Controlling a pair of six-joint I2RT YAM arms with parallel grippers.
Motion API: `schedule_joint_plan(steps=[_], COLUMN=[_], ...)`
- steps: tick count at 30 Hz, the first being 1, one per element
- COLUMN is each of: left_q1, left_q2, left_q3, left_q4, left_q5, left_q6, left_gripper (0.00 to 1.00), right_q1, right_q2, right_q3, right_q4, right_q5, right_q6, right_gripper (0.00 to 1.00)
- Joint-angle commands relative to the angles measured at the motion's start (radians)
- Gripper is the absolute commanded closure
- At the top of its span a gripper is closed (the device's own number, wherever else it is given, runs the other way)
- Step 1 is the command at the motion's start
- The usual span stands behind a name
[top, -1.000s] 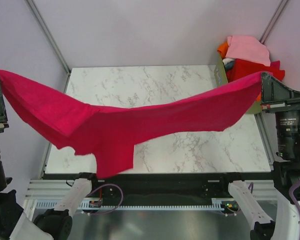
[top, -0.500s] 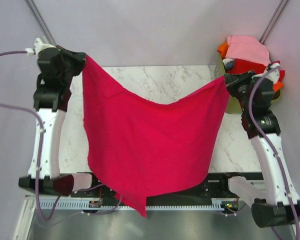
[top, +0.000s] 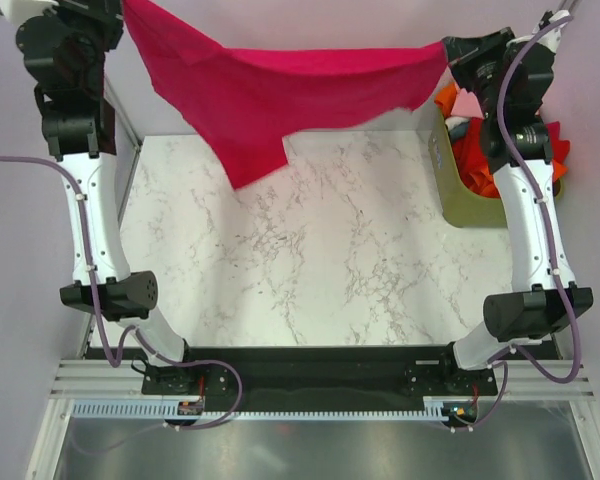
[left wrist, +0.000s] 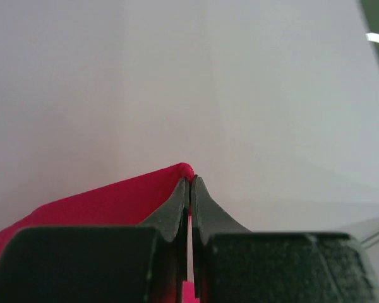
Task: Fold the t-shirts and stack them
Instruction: Flatten the tshirt out
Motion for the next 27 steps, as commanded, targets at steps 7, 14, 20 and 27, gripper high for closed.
schedule_joint_plan(steps=[7,14,20,27], left_q1=[0.038,0.037,0.037,0.037], left_q2=[-0.040,-0.313,-0.430,-0.603], left_q3=[-0.224,-0.882,-1.273,-1.529], left_q4=[0.311,0.481,0.501,0.441], left_q5=[0.136,0.104,0.116,0.108], left_q6=[-0.009,-0.013,-0.060,-0.100], left_gripper=[0.98,0.98,0.98,0.98], right_q1=[-0.036,-0.039,-0.040,-0.046], right_q2=[0.103,0.063,0.083,0.028], right_q3=[-0.086,-0.492,-0.762,-0.996], right_q4=[0.201,0.367,0.427,0.454], right_q5=[-0.184,-0.219,-0.223,-0.172], right_q6=[0.057,0.058,0.000,-0.060], right_gripper=[1.00,1.00,1.00,1.00])
